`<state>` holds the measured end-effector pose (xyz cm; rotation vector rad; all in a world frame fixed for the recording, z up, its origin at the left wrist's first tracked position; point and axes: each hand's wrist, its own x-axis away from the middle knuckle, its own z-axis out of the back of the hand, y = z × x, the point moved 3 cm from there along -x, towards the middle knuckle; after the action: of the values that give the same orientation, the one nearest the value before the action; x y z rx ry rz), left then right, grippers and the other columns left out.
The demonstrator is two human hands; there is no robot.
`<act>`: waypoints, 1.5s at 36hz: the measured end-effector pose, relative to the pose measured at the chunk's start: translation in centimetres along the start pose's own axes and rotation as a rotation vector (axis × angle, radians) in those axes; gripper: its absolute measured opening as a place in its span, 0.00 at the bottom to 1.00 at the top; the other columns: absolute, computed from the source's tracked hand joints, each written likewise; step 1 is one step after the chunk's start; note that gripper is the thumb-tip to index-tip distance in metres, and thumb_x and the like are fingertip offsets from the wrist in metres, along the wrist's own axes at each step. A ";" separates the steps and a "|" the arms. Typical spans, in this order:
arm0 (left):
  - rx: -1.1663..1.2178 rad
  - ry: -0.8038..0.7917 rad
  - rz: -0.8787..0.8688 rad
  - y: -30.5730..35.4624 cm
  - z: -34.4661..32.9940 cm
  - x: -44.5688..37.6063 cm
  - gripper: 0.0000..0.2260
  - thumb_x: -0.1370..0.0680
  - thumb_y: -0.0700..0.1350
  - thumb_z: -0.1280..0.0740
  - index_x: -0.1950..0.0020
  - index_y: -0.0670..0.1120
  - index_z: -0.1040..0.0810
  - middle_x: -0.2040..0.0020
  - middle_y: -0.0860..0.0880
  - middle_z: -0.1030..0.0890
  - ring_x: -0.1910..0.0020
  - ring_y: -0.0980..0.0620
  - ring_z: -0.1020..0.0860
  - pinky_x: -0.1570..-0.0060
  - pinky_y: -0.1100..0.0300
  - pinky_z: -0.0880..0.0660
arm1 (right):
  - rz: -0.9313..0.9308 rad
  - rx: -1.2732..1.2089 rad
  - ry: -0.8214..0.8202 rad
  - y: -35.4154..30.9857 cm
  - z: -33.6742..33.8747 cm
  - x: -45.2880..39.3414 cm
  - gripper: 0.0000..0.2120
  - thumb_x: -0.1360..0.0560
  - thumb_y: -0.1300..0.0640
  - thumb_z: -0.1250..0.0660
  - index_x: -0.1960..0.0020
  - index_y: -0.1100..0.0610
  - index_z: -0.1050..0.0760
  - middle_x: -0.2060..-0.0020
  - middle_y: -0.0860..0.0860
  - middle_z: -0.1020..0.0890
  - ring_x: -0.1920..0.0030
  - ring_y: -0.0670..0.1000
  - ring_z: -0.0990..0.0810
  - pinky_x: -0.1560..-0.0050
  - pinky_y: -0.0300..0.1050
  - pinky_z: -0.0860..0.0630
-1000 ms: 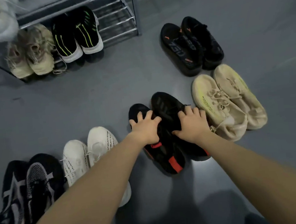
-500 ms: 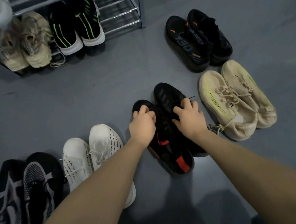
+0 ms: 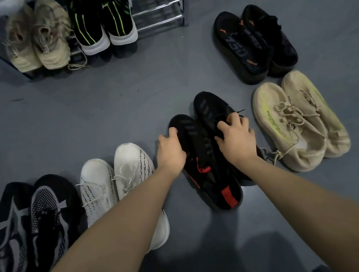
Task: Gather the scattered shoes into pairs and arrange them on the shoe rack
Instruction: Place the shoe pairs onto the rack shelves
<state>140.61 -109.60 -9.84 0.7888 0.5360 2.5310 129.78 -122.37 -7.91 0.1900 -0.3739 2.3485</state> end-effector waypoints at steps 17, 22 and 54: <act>-0.131 0.072 -0.133 0.9 5.4 -8.0 0.17 0.22 0.34 0.43 0.34 0.38 0.29 0.39 0.36 0.31 0.42 0.36 0.28 0.42 0.48 0.29 | -0.036 -0.204 0.006 -2.9 1.1 -6.6 0.14 0.21 0.50 0.39 0.41 0.57 0.27 0.38 0.55 0.32 0.36 0.58 0.37 0.43 0.59 0.28; -0.269 0.002 -0.208 0.7 3.7 -5.9 0.16 0.20 0.46 0.42 0.36 0.38 0.29 0.30 0.38 0.39 0.33 0.38 0.39 0.33 0.47 0.37 | 0.040 -0.146 -0.064 -2.1 0.8 -5.1 0.21 0.22 0.48 0.39 0.33 0.58 0.32 0.35 0.53 0.33 0.33 0.56 0.36 0.41 0.56 0.28; -0.600 -0.149 -0.559 3.0 0.1 4.3 0.17 0.27 0.53 0.33 0.42 0.47 0.29 0.45 0.49 0.24 0.42 0.48 0.28 0.47 0.54 0.36 | 0.198 0.196 -0.258 -0.7 -0.3 2.0 0.28 0.28 0.55 0.31 0.32 0.55 0.37 0.28 0.52 0.40 0.26 0.57 0.48 0.33 0.61 0.38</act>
<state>136.64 -109.91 -6.48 0.5008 -0.0659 1.9281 128.79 -120.45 -7.60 0.5776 -0.2963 2.5623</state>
